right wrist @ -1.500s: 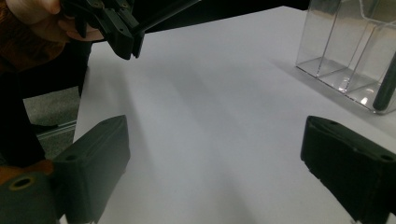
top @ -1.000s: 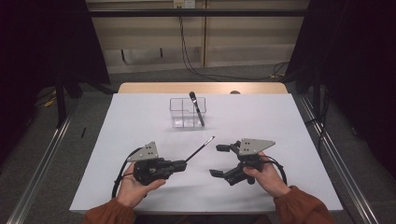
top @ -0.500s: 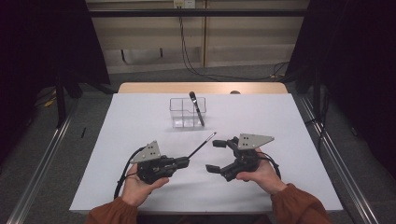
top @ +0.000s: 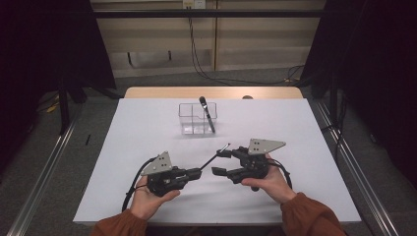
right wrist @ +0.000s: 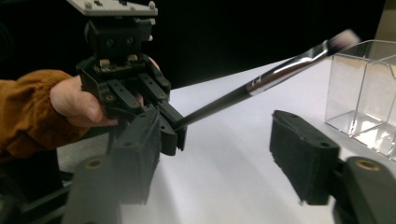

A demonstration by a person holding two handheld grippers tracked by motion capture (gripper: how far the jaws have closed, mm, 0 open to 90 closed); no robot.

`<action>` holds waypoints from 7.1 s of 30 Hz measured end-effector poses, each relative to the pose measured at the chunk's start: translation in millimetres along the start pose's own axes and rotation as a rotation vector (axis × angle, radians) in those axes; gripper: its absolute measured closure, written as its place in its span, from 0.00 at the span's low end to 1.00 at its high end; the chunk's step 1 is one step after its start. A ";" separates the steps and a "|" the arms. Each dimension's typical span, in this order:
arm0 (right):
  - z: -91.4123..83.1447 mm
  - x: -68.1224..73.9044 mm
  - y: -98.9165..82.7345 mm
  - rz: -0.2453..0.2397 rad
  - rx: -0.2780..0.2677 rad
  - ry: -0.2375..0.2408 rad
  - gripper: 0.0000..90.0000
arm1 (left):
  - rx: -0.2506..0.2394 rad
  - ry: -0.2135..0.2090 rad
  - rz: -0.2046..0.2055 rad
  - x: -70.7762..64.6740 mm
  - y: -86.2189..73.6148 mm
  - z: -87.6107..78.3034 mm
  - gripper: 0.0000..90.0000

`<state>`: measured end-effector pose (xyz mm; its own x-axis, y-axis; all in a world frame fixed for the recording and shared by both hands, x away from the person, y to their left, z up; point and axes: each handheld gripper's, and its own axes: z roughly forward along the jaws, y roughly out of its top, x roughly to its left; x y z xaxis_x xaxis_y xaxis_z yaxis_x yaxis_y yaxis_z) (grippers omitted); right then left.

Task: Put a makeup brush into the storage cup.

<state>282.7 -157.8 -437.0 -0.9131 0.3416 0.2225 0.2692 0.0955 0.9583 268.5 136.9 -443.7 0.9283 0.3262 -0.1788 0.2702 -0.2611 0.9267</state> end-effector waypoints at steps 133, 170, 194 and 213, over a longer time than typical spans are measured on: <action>-38.4 -84.9 85.3 0.091 0.169 -0.160 0.95 | -0.105 0.481 -0.074 3.8 -27.9 -96.5 0.03; -0.8 -125.0 140.6 0.026 0.216 -0.253 0.95 | -0.075 0.480 -0.061 8.0 -28.6 -96.8 0.04; 32.0 -141.7 128.2 0.043 0.255 -0.300 0.95 | -0.072 0.479 -0.053 6.7 -27.5 -96.6 0.03; 50.2 -142.3 111.3 0.048 0.292 -0.288 0.95 | -0.071 0.487 -0.052 7.4 -28.0 -97.6 0.03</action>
<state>458.0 -148.8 -371.0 -0.7856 0.5959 0.1663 0.4224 0.3202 0.8480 242.9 235.3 -438.7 0.6823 0.7281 -0.0663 0.2798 -0.1763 0.9437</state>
